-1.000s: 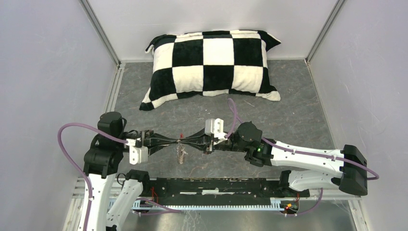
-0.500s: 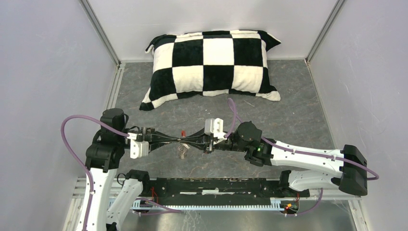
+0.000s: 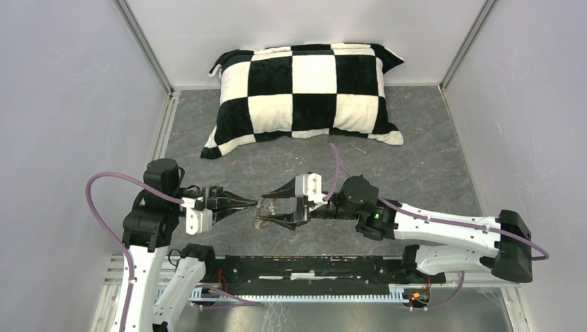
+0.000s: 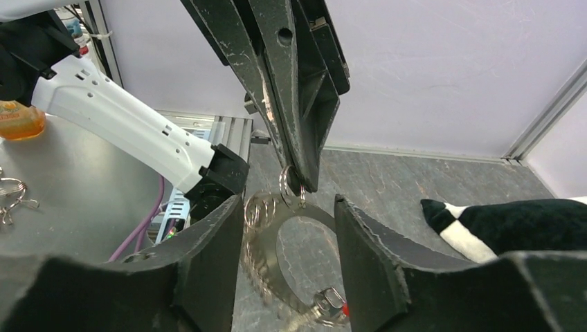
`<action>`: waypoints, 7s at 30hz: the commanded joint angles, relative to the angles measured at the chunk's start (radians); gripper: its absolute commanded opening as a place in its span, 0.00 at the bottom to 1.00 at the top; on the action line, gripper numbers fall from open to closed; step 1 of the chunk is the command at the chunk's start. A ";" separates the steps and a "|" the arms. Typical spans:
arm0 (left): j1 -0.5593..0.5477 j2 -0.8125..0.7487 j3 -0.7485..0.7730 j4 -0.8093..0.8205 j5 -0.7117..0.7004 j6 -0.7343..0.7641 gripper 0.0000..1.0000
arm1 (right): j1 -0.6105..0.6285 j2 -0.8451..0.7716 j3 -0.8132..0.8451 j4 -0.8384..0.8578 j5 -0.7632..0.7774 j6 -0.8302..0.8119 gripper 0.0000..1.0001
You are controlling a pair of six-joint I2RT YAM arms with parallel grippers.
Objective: Put the keys on the keyring
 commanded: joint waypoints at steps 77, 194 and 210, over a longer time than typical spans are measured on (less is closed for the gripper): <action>-0.001 -0.056 -0.040 0.023 0.052 0.023 0.02 | -0.497 0.635 0.036 -0.173 0.178 0.053 0.32; -0.054 -0.010 -0.065 0.022 0.066 -0.108 0.02 | 0.134 0.022 0.438 -0.855 -0.006 -0.817 0.00; -0.054 -0.008 -0.037 0.016 0.018 -0.205 0.02 | 0.137 0.004 0.393 -0.829 0.167 -0.785 0.00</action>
